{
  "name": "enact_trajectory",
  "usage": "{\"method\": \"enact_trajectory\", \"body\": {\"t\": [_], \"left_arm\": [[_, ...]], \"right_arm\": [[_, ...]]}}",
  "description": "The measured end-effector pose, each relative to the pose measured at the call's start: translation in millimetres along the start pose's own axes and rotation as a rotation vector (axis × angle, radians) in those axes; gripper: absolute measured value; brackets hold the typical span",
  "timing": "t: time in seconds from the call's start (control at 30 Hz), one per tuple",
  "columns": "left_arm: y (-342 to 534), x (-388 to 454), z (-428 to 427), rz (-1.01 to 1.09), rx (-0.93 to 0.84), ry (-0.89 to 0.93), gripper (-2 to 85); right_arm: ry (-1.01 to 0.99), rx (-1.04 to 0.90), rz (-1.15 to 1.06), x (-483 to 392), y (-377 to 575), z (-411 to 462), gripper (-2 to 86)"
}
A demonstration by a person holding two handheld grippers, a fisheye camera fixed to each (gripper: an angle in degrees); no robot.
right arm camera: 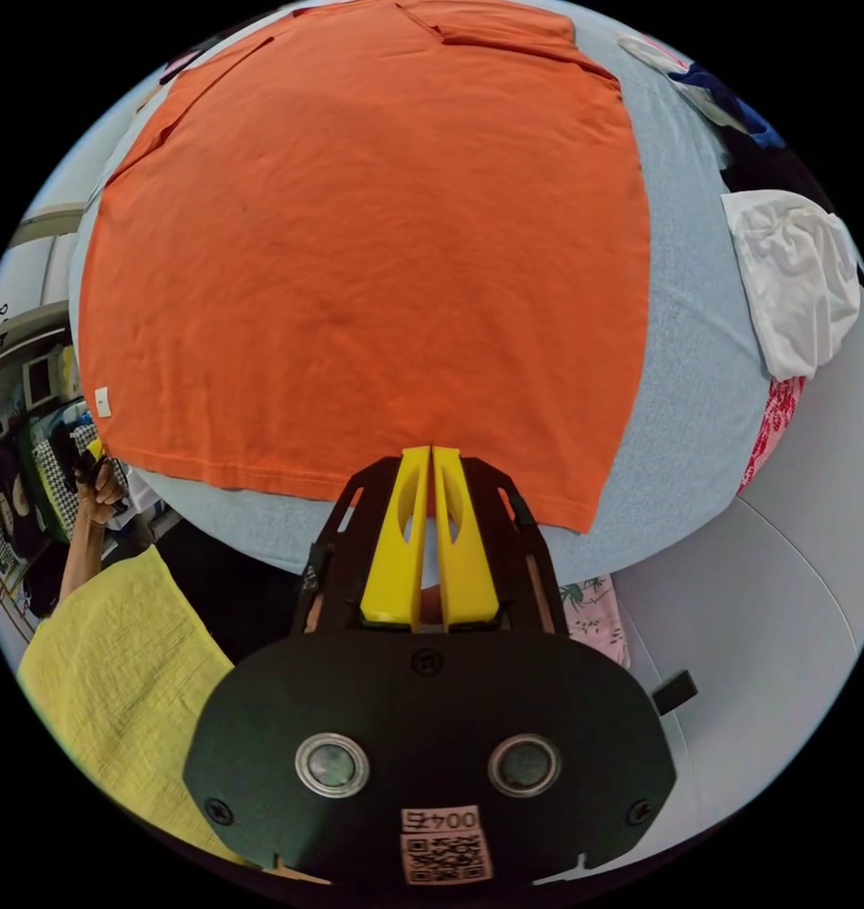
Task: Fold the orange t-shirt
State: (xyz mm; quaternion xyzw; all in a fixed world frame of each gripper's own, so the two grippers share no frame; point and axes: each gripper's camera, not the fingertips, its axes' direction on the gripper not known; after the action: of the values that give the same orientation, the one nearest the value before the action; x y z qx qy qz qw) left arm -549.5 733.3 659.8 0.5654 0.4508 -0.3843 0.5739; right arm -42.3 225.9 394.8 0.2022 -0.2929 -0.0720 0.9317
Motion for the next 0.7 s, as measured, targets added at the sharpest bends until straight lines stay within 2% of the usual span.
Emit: {"method": "enact_trajectory", "body": {"t": [0.2,0.4,0.53,0.6,0.7], "left_arm": [[7,-5,-21,-0.034,0.024,0.055,9.5],[6,-10,-24,-0.105,0.01,0.022,13.3],[0,-4,-24,-0.103,0.021,0.049,9.8],[-1,-1,-21,-0.117,-0.015,0.106,5.4],[6,9,-25,-0.161,0.014,0.09,3.4]], "right_arm": [[0.019,0.018,0.003,13,14,9,-0.6],[-0.034,0.07,0.024,43,36,19,-0.6],[-0.162,0.123,0.058,83,57,30,-0.3],[-0.226,0.157,0.059,102,68,36,0.1],[-0.375,0.241,0.069,139,94,51,2.3]]}}
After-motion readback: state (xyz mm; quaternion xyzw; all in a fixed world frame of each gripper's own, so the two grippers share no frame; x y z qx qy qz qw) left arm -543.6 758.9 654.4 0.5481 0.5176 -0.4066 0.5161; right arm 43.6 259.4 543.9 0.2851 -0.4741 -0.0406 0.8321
